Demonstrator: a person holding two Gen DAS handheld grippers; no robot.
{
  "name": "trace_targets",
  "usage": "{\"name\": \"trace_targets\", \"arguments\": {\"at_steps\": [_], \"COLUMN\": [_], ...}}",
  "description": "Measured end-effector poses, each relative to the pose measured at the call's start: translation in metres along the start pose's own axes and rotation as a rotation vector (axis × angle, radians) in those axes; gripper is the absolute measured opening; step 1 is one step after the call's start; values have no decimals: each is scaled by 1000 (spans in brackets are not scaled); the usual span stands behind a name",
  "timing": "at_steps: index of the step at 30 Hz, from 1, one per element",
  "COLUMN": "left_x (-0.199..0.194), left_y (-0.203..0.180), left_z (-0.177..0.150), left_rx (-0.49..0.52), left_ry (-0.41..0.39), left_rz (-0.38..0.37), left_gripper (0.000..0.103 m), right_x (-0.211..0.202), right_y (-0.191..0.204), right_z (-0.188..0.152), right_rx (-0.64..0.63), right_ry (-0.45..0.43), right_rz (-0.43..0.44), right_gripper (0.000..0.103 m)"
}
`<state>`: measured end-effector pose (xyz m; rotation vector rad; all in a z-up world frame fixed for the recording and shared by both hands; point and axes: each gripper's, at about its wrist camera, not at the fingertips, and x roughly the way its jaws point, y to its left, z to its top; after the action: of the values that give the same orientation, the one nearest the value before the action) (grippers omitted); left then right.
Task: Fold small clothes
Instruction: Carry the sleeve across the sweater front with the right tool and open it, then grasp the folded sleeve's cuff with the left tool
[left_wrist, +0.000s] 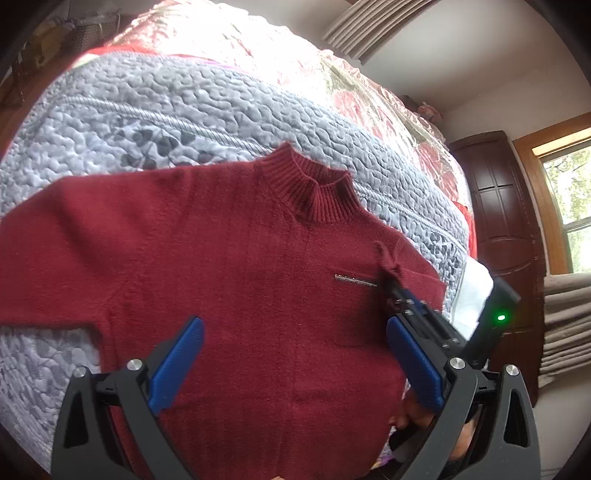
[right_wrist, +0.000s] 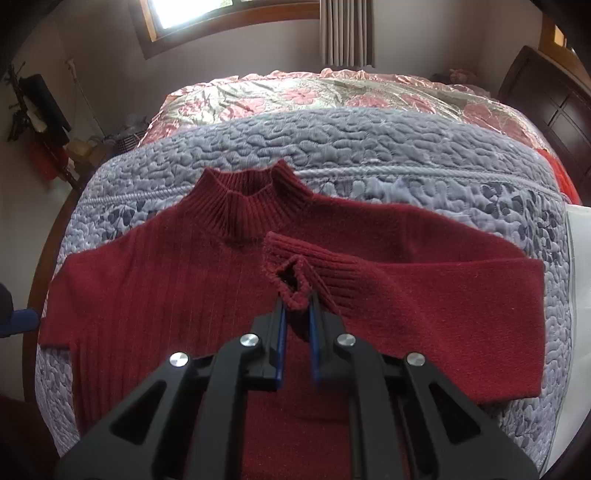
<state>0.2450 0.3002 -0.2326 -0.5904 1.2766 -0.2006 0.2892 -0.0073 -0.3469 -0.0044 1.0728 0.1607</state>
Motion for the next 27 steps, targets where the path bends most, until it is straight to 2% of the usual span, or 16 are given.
{"name": "trace_targets", "arguments": {"at_steps": [3,7,10,11,12,17,23,27], "left_x": [20,45,66,72,79,122,180,206], "left_y": [11,18,18,15,13,7,-4,-13], "left_z": [9,19,27,29,31,33,27,27], "left_rx": [-54,-105,-143,-149,-156,-230,-277,-245], "left_ry": [30,68,111,122,136,221,300,332], "left_rz": [-56,-141,-212,-227,-243,-326,-320,-238], "left_gripper": [99,99,99,99,99,99,99,99], "right_x": [24,41,43,41,39,6,-40,-58], "right_y": [17,20,20,20,20,2,-31,-48], "right_z": [-11,-18,-21,-23,-24,-46,-97,-122], "right_rx": [-51,-54,-58,-62,-65,-4,100,164], "right_ry": [40,72,78,80,83,97,152,183], "right_rz": [-19,-24,-1,12,24,74,90,85], "right_gripper": [9,10,17,27,31,37,45,47]}}
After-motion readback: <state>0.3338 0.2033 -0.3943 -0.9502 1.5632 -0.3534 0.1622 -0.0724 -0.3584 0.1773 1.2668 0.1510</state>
